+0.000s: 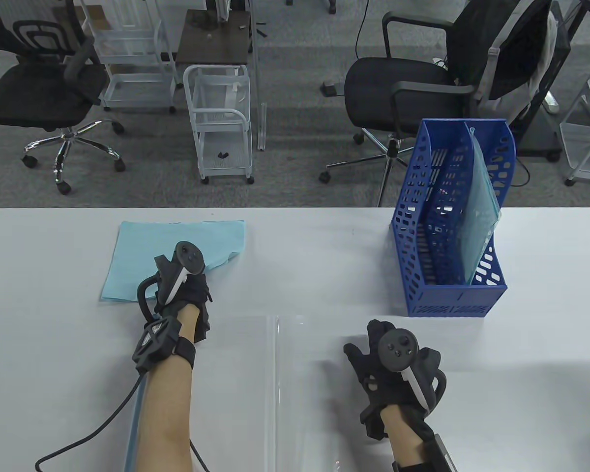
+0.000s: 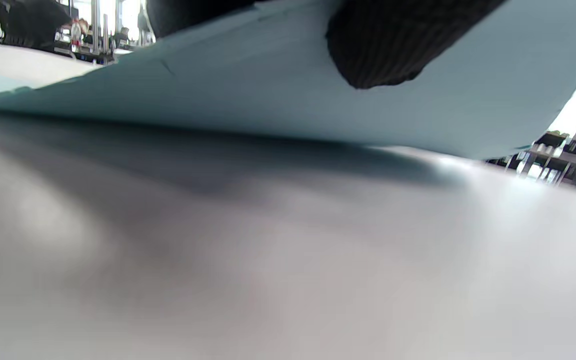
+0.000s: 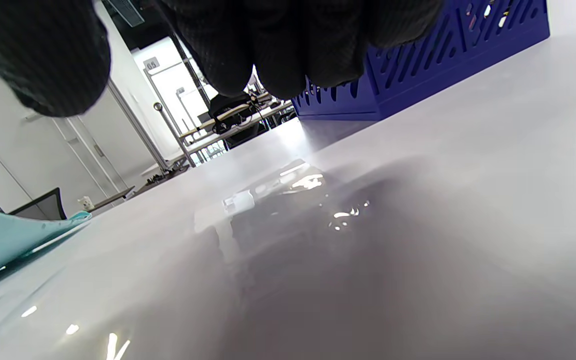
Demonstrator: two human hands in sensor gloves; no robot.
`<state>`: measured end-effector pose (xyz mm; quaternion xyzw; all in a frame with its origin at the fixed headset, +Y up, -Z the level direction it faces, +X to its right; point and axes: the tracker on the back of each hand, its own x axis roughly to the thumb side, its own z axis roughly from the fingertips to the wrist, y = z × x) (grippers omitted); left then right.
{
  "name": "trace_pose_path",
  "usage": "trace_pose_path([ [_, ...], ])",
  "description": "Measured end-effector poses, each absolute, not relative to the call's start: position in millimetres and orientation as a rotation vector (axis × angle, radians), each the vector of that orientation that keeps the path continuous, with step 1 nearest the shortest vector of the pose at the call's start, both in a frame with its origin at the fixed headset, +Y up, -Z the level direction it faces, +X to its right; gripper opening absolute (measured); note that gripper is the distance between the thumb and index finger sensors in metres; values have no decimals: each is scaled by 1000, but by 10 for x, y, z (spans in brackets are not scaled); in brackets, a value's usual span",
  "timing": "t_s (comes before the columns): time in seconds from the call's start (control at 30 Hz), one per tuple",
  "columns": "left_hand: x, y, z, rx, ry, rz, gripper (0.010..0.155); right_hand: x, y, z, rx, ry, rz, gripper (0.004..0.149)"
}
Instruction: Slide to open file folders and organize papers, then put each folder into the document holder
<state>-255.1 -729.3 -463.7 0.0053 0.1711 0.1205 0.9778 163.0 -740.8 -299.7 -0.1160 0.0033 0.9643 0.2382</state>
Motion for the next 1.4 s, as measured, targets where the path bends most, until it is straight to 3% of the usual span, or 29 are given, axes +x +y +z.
trace_pose_path([
  [0.13, -2608, -6819, -4409, 124, 263, 397, 45, 1575, -7420, -2999, -278, 5, 2631, 80],
  [0.3, -2605, -6212, -3916, 236, 16, 610, 45, 1503, -7404, -2985, -169, 11, 2526, 83],
  [0.47, -2504, -5924, -3412, 119, -220, 917, 45, 1563, -7261, -2956, -50, -89, 2319, 91],
  [0.73, -2269, -6162, -3022, -76, -419, 1184, 45, 1669, -7089, -2925, 175, -54, 1930, 99],
  [0.93, -2212, -6459, -2875, -143, -396, 1305, 45, 1611, -7030, -2890, 292, 72, 1699, 64],
  [1.07, -2214, -6554, -2864, -184, -402, 1287, 45, 1570, -7021, -2875, 247, 96, 1735, 45],
  [1.4, -2267, -6598, -2892, -171, -351, 1288, 45, 1574, -7071, -2923, 346, 299, 1691, 44],
])
